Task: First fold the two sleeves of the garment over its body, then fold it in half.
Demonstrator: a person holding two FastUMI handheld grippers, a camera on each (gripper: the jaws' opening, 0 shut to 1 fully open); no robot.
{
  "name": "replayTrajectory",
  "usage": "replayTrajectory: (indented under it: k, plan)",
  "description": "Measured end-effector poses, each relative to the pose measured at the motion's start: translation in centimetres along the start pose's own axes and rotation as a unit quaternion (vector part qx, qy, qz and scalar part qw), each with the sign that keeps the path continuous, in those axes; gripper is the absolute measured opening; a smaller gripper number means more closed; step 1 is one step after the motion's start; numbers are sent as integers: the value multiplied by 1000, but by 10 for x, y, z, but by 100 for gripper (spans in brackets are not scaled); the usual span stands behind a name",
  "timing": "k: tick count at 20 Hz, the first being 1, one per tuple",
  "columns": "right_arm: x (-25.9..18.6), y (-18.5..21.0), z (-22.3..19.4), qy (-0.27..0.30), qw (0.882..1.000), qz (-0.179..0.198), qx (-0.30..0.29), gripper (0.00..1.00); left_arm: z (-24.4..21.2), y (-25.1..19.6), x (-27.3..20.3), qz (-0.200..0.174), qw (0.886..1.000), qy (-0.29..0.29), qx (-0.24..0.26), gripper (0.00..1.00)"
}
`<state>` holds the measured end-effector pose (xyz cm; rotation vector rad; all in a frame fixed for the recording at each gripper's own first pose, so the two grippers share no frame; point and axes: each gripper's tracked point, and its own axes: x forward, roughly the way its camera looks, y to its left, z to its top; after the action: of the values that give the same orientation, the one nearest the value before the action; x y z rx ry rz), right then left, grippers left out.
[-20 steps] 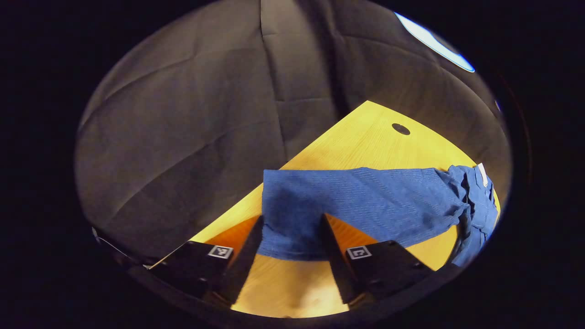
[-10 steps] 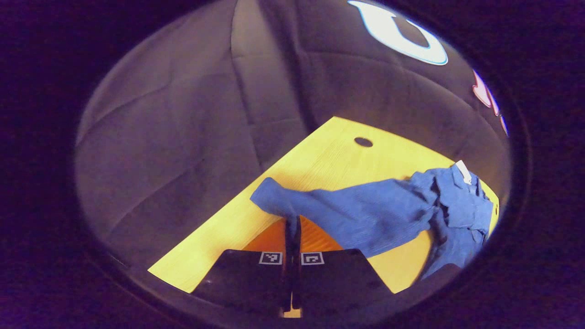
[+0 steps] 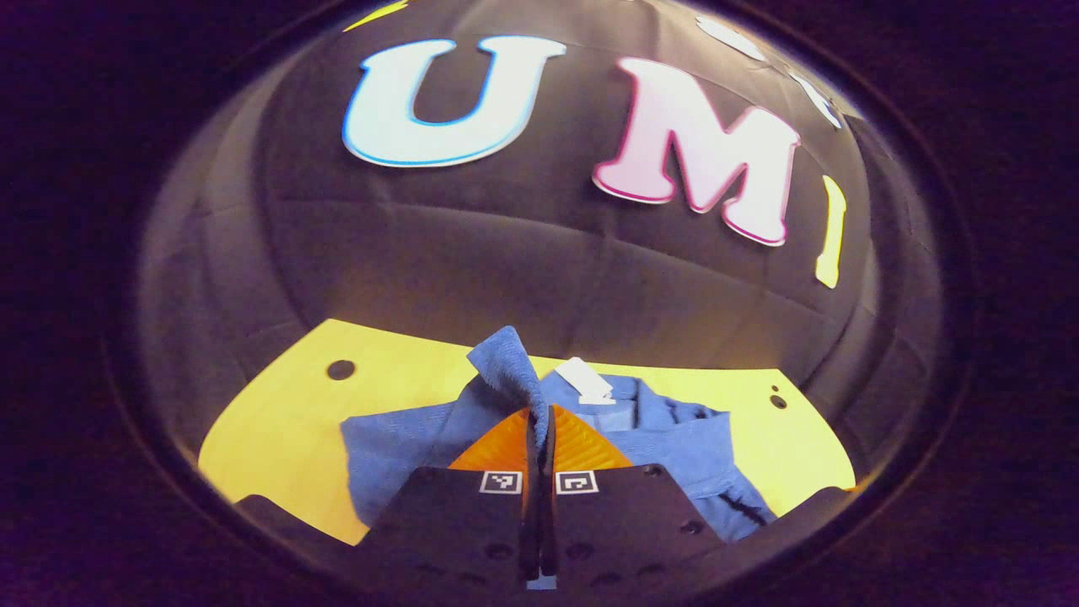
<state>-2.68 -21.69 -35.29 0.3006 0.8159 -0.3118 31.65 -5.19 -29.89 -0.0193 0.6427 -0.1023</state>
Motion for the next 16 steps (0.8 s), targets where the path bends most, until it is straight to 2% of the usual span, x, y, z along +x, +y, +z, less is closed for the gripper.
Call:
replayTrajectory:
  k: [1, 3, 5, 7, 9, 10, 13, 16]
  plan:
    - [-3, -7, 1, 0, 1000, -7, 8, 98, -6, -37, 10, -23, 1000, 7, 9, 0]
    - [-13, -25, 6, -16, 1000, -18, 20, 98, -27, -100, 33, -40, 998, 41, 36, 0]
    - [-18, -39, 8, -25, 999, -29, 23, 98, -56, -142, 51, -65, 994, 78, 48, 6]
    - [-24, -48, 7, -27, 999, -36, 31, 98, -64, -179, 54, -93, 991, 86, 53, 29]
    - [-28, -55, 0, -24, 998, -43, 40, 98, -64, -201, 47, -117, 987, 86, 63, 77]
    - [-30, -56, -4, -21, 998, -47, 44, 98, -63, -210, 40, -126, 986, 82, 67, 80]
    - [-42, -52, -13, -23, 997, -57, 40, 98, -58, -209, -7, -149, 984, 66, 66, 80]
    - [-54, -42, -35, -2, 998, -53, 33, 98, -66, -169, -76, -147, 985, 68, 54, 80]
